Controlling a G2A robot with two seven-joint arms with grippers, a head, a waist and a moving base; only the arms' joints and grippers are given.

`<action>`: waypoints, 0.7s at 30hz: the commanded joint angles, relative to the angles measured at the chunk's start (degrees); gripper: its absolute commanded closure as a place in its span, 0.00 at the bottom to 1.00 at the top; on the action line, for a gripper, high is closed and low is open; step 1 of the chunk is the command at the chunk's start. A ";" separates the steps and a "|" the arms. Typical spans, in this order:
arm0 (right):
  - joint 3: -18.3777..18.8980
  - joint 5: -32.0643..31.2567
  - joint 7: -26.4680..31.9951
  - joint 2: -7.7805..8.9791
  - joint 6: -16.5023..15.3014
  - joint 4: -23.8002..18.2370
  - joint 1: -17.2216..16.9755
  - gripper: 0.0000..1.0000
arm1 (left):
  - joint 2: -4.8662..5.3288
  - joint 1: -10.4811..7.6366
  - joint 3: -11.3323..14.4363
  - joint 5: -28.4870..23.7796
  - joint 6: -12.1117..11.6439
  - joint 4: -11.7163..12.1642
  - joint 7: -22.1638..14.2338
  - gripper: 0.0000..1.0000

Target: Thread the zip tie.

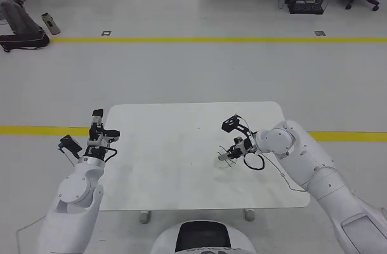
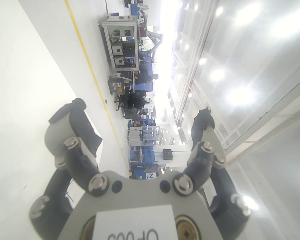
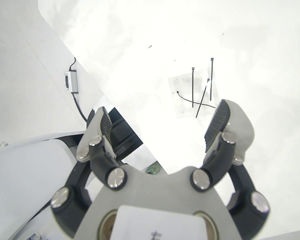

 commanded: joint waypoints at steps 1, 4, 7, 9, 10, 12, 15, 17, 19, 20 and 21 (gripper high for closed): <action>0.00 0.00 -0.01 0.00 0.00 0.00 0.00 0.00 | 0.00 0.00 0.00 0.00 0.00 0.00 0.00 0.00; 0.00 0.00 -0.01 0.00 0.00 0.00 0.00 0.00 | 0.00 0.00 0.00 0.00 0.00 0.00 0.00 0.00; 0.00 0.00 -0.01 0.00 0.00 0.00 0.00 0.00 | 0.00 0.00 0.00 0.00 0.00 0.00 0.00 0.00; -0.07 0.30 -0.50 -0.08 0.60 1.11 -0.05 0.00 | 0.00 0.00 0.00 0.00 0.00 0.00 0.00 0.00; -0.64 0.86 -0.54 -0.31 0.10 1.81 0.27 0.00 | 0.00 0.00 0.00 0.00 0.00 0.00 0.00 0.00; -1.91 1.44 0.10 -0.72 0.00 2.85 1.25 0.00 | 0.00 0.00 0.00 0.00 0.00 0.00 0.00 0.00; -4.20 2.63 0.98 -1.47 0.00 4.97 3.18 0.00 | 0.00 0.00 0.00 0.00 0.00 0.00 0.00 0.00; -5.71 3.39 1.32 -1.98 0.00 6.75 4.40 0.00 | 0.00 0.00 0.00 0.00 0.00 0.00 0.00 0.00; -7.53 4.60 1.64 -2.60 0.00 8.58 5.81 0.00 | 0.00 0.00 0.00 0.00 0.00 0.00 0.00 0.00; -8.24 5.39 1.78 -2.84 0.00 9.32 6.37 0.00 | 0.00 0.00 0.00 0.00 0.00 0.00 0.00 0.00; -8.89 6.11 1.86 -3.05 0.00 10.13 6.93 0.00 | 0.00 0.00 0.00 0.00 0.00 0.00 0.00 0.00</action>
